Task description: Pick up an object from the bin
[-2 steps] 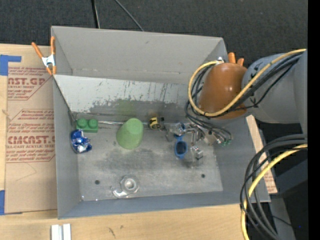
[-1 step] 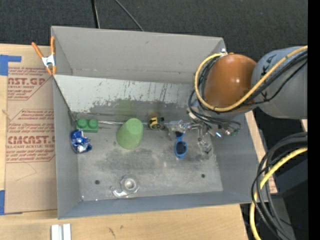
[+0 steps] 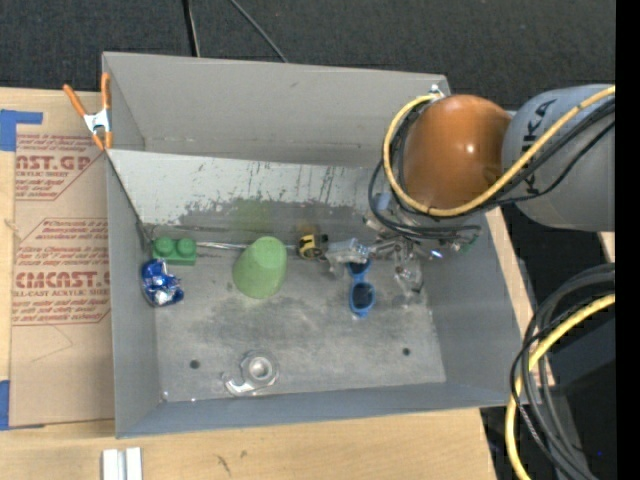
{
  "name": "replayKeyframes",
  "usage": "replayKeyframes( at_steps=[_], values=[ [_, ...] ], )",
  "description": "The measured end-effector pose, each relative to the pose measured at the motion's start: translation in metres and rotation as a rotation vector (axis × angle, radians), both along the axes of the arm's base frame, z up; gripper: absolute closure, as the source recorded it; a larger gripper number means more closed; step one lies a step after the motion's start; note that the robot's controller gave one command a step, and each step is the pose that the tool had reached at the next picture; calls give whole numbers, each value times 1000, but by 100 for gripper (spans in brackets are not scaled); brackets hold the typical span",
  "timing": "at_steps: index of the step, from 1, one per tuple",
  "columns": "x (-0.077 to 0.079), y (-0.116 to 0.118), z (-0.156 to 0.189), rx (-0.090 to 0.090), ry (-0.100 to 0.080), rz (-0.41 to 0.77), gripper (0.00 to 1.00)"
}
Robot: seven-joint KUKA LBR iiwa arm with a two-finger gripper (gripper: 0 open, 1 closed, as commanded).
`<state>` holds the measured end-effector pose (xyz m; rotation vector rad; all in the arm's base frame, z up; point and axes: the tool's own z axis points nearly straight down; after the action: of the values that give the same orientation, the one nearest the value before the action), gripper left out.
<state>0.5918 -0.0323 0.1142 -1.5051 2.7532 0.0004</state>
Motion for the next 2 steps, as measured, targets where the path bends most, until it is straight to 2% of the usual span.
replayKeyframes(
  at_steps=[1,2],
  values=[
    [2,1,-43,-2,-6,314,0],
    [4,3,-42,0,-5,311,0]
  ],
)
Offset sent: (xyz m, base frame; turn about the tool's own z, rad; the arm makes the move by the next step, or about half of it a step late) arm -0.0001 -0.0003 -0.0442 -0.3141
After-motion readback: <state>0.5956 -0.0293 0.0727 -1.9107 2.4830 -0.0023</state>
